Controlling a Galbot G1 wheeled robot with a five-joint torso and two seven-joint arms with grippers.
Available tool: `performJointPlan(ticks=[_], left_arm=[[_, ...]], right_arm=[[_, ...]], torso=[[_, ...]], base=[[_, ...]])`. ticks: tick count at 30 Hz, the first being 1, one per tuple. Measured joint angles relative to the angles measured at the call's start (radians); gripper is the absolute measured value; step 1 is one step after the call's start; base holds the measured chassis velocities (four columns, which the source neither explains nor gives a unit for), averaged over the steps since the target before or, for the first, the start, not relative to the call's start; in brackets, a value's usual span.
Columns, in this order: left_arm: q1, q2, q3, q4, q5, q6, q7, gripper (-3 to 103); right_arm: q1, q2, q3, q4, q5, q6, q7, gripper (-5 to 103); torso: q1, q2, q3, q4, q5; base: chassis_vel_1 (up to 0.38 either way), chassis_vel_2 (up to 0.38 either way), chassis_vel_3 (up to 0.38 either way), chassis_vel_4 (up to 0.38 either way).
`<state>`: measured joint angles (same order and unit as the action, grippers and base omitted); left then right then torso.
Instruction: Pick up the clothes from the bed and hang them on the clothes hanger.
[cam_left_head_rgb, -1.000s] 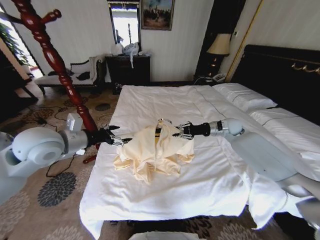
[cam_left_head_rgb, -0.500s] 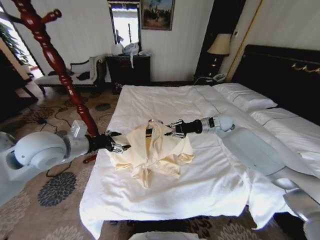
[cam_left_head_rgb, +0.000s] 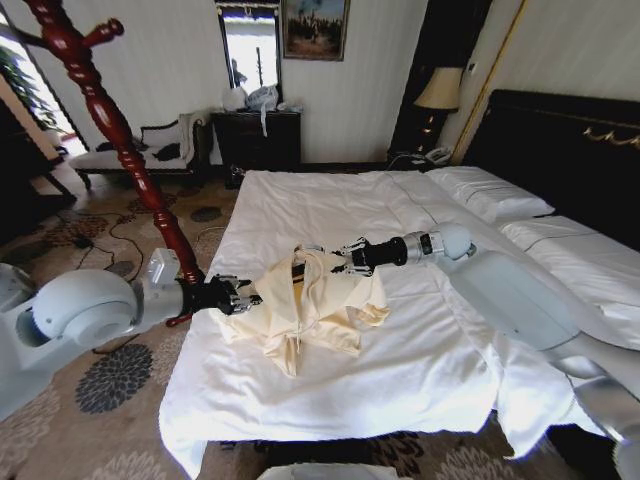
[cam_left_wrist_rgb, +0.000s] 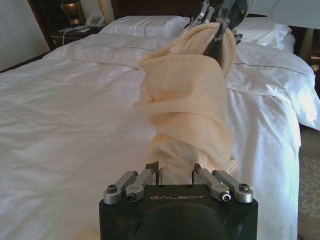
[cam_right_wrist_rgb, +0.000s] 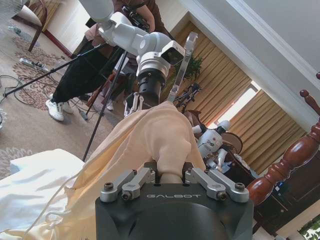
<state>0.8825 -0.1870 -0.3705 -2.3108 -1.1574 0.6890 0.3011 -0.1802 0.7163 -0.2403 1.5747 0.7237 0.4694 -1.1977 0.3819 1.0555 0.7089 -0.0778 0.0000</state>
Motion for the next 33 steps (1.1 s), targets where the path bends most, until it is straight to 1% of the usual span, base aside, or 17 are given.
performJointPlan(ticks=[3, 6, 12, 13, 14, 15, 16, 19, 20, 22, 24, 28, 29, 30, 31, 32, 33], left_arm=[[0.002, -0.002, 0.000, 0.002, 0.026, -0.005, 0.026, 26], [0.005, -0.008, 0.000, 0.003, 0.041, -0.014, 0.038, 25], [0.014, -0.025, -0.002, 0.000, 0.057, -0.028, 0.021, 24], [0.015, -0.026, -0.002, -0.001, 0.058, -0.030, 0.021, 24], [0.015, -0.027, -0.002, -0.004, 0.057, -0.032, 0.024, 24], [0.015, -0.027, -0.002, -0.004, 0.057, -0.032, 0.024, 24], [0.015, -0.028, -0.002, -0.006, 0.057, -0.033, 0.028, 21], [0.015, -0.032, -0.003, -0.004, 0.062, -0.033, 0.031, 19], [0.015, -0.032, -0.003, -0.004, 0.062, -0.033, 0.031, 19], [0.017, -0.036, -0.003, 0.001, 0.070, -0.037, 0.034, 19], [0.017, -0.039, -0.003, 0.005, 0.075, -0.039, 0.036, 19], [0.017, -0.052, -0.001, 0.034, 0.099, -0.047, 0.047, 19], [0.017, -0.052, -0.001, 0.034, 0.099, -0.047, 0.047, 19], [0.018, -0.058, 0.001, 0.042, 0.109, -0.049, 0.051, 19], [0.020, -0.061, 0.002, 0.046, 0.114, -0.050, 0.053, 19], [0.023, -0.068, 0.004, 0.052, 0.123, -0.051, 0.057, 19], [0.023, -0.068, 0.004, 0.052, 0.123, -0.051, 0.057, 19]], right_arm=[[0.001, -0.012, 0.000, 0.012, 0.005, -0.001, 0.003, 20], [0.000, -0.020, 0.000, 0.019, 0.008, -0.001, 0.011, 20], [-0.003, -0.032, 0.001, 0.021, 0.023, -0.017, 0.038, 21], [-0.001, -0.034, 0.001, 0.020, 0.026, -0.024, 0.038, 19], [0.001, -0.035, 0.002, 0.018, 0.033, -0.031, 0.039, 24], [0.001, -0.035, 0.002, 0.018, 0.033, -0.031, 0.039, 24], [0.005, -0.037, 0.003, 0.015, 0.039, -0.040, 0.040, 24], [0.015, -0.036, 0.005, 0.009, 0.055, -0.049, 0.042, 39], [0.015, -0.036, 0.005, 0.009, 0.055, -0.049, 0.042, 39], [0.020, -0.034, 0.010, 0.000, 0.063, -0.050, 0.048, 50], [0.022, -0.033, 0.013, -0.005, 0.064, -0.050, 0.053, 50], [0.014, -0.040, 0.025, -0.019, 0.068, -0.042, 0.079, 72], [0.014, -0.040, 0.025, -0.019, 0.068, -0.042, 0.079, 72], [0.007, -0.045, 0.027, -0.019, 0.067, -0.037, 0.084, 78], [0.004, -0.046, 0.028, -0.019, 0.066, -0.035, 0.085, 78], [-0.003, -0.050, 0.031, -0.019, 0.064, -0.032, 0.088, 88], [-0.003, -0.050, 0.031, -0.019, 0.064, -0.032, 0.088, 88]], torso=[[0.000, 0.000, 0.000, 0.0000, 0.0001], [0.000, 0.000, 0.000, -0.0001, 0.0000], [0.000, 0.000, 0.000, -0.0001, 0.0000], [0.000, 0.000, 0.000, -0.0001, 0.0001], [0.000, 0.000, 0.000, -0.0001, 0.0001], [0.000, 0.000, 0.000, -0.0001, 0.0001], [0.000, 0.000, 0.000, -0.0001, 0.0000], [0.000, 0.000, 0.000, -0.0001, 0.0001], [0.000, 0.000, 0.000, -0.0001, 0.0001], [0.000, 0.000, 0.000, 0.0000, -0.0001], [0.000, 0.000, 0.000, 0.0000, -0.0001], [0.000, 0.000, 0.000, 0.0000, -0.0002], [0.000, 0.000, 0.000, 0.0000, -0.0002], [0.000, 0.000, 0.000, -0.0001, 0.0000], [0.000, 0.000, 0.000, -0.0001, 0.0000], [0.000, 0.000, 0.000, -0.0002, 0.0000], [0.000, 0.000, 0.000, -0.0002, 0.0000]], base=[[0.000, 0.000, 0.000, 0.000], [0.000, 0.000, 0.000, 0.000], [0.000, 0.000, 0.000, 0.000], [0.000, 0.000, 0.000, 0.000], [0.000, 0.000, 0.000, 0.000], [0.000, 0.000, 0.000, 0.000], [0.000, 0.000, 0.000, 0.000], [0.000, 0.000, 0.000, 0.000], [0.000, 0.000, 0.000, 0.000], [0.000, 0.000, 0.000, 0.000], [0.000, 0.000, 0.000, 0.000], [0.000, 0.000, 0.000, 0.000], [0.000, 0.000, 0.000, 0.000], [0.000, 0.000, 0.000, 0.000], [0.000, 0.000, 0.000, 0.000], [0.000, 0.000, 0.000, 0.000], [0.000, 0.000, 0.000, 0.000]])
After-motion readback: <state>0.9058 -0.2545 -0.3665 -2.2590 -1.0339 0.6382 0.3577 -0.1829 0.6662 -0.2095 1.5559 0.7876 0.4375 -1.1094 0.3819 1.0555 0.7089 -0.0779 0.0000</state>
